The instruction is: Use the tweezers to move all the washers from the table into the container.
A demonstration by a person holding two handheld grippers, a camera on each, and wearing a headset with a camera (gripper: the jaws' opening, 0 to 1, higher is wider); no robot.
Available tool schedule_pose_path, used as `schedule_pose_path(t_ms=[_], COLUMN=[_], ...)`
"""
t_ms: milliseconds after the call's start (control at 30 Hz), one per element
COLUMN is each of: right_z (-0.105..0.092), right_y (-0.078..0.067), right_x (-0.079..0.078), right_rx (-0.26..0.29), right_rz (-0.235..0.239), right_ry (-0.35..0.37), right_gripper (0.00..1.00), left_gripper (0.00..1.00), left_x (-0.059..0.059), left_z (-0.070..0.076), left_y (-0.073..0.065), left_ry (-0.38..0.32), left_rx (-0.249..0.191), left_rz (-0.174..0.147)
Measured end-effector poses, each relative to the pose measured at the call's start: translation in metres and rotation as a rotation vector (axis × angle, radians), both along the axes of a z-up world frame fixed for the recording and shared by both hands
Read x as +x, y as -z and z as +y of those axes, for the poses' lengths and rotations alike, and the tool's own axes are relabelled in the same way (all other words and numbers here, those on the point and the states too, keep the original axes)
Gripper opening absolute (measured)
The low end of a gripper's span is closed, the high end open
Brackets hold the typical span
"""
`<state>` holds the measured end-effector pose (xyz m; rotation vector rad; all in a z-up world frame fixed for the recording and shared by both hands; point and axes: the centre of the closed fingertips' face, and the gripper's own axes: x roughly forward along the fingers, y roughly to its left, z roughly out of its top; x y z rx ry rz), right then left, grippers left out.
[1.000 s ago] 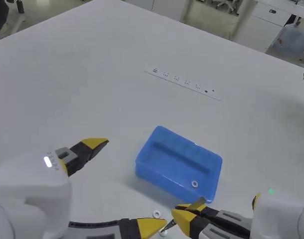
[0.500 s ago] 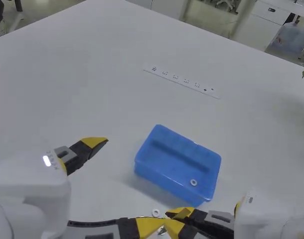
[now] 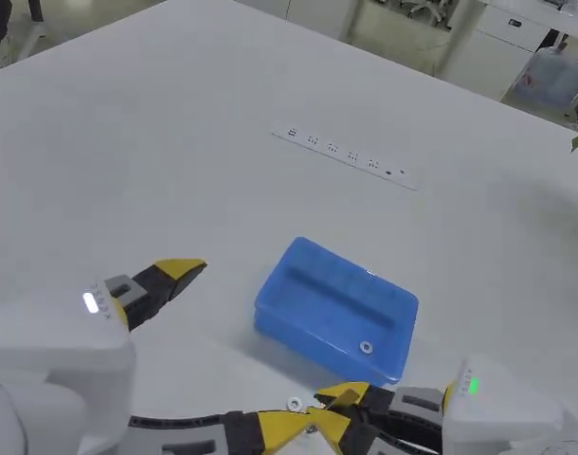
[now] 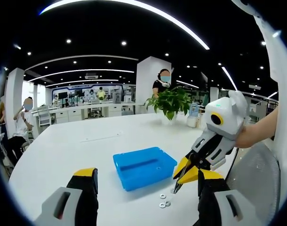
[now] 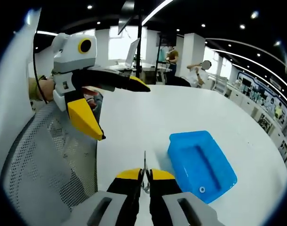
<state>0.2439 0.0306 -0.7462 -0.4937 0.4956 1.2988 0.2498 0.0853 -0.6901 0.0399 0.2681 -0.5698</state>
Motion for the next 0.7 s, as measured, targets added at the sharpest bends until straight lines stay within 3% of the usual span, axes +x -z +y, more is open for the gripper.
schedule_pose_path(t_ms=[167,400,700], right_z=[0.002,0.002,-0.005], right_y=[-0.024,-0.043,-0.053], right_x=[0.013,0.037,0.078], right_rx=[0.046,0.096,0.145], right_rz=[-0.022,-0.042,-0.031], right_ry=[0.018,0.066,0.175], right_gripper=[0.02,0.02,0.02], left_gripper=[0.89,0.89,0.88], left_x=[0.000,0.000,-0.001], left_z=[0.001,0.000,0.001], left_y=[0.000,-0.001,-0.001], left_ry=[-0.001,0.000,-0.001], left_rx=[0.000,-0.001,0.004], left_rz=[-0.001,-0.003,-0.003])
